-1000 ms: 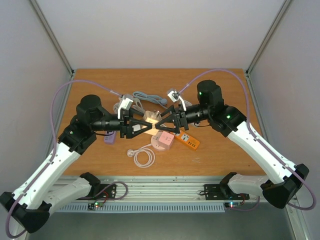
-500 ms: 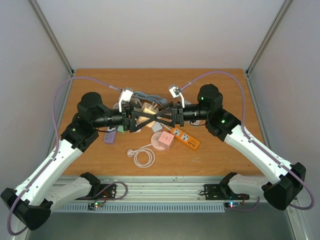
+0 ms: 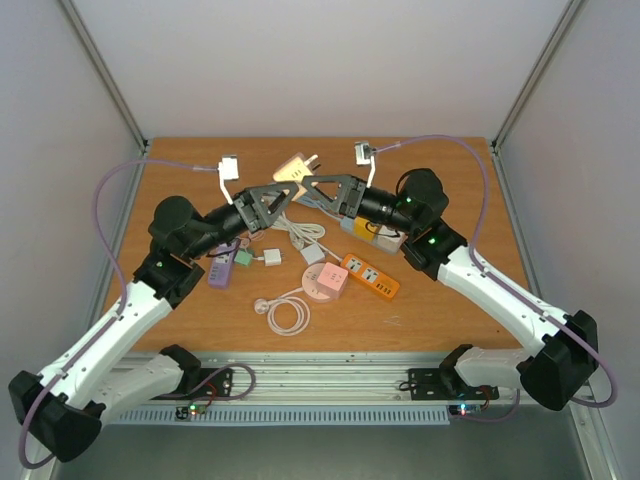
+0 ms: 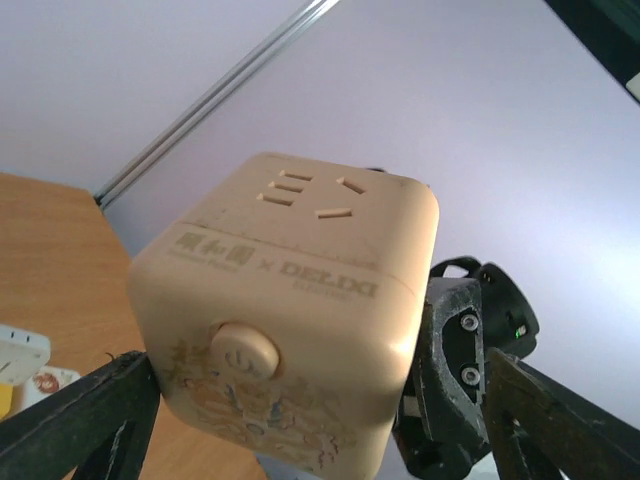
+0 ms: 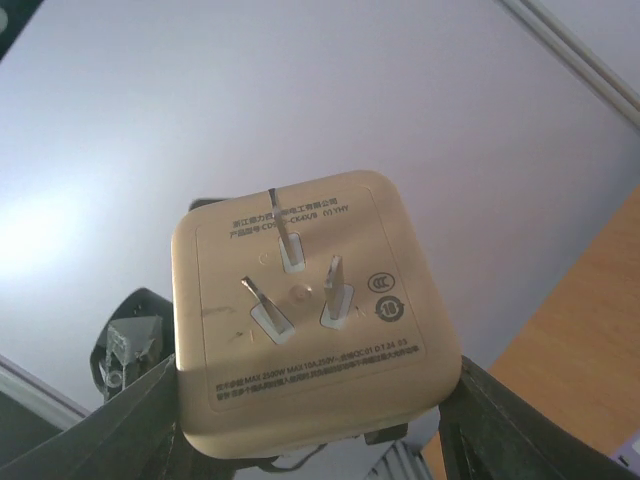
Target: Insert the plug
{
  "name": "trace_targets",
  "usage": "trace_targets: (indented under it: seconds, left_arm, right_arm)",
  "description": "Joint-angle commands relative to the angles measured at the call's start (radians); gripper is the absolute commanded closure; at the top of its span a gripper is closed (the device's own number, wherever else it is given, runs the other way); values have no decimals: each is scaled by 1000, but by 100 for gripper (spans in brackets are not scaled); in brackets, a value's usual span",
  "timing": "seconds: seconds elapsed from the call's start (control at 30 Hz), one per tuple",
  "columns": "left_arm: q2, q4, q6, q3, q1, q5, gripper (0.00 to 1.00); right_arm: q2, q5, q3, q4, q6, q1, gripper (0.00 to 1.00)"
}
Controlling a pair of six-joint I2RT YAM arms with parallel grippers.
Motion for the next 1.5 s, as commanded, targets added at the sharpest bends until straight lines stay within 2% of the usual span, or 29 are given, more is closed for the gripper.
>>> trace_targets:
  seconds: [0.0,0.37,0.63,0.73,0.8,0.87,0.97,1.03,1.1,1.27,1.37,1.47]
  left_arm:
    - [10,206,-102,-7,-2,-32,13]
    - [73,204,-126,44,-3,-16,21]
    - [91,244,-111,34,-2,-4,48]
    - [89,233,-77,29,-2,-3,55]
    - [84,235,-47,20,-2,-2,59]
    - [76,222,-6,13,-3,7,61]
    - [55,66,126,42,-2,40,62]
    - [45,-145,254,89,-2,41,63]
    - [37,-414,430,149,-3,0,64]
    - [52,-872,822,279,-3,-75,64]
    - [66,-989,1055,295,-3,-119,64]
    - [103,-1055,1293,290,-6,-106,57]
  right_arm:
    - [18,68,12,123,94,7,67]
    - [51,19,-8,225,230,11,66]
    - [39,22,-31,215,240,12,65]
    - [27,27,-40,206,225,12,62]
    - [19,29,-45,194,212,12,59]
    - [8,32,-51,172,191,10,49]
    - [-24,43,-70,115,133,1,26]
    - [-55,53,-85,50,71,-10,18]
    - [-95,67,-97,-62,-5,-19,15]
    - [-192,129,-111,-340,-215,-32,14]
    - [-226,208,-104,-518,-324,-32,14]
    - [-248,285,-104,-640,-406,-34,14]
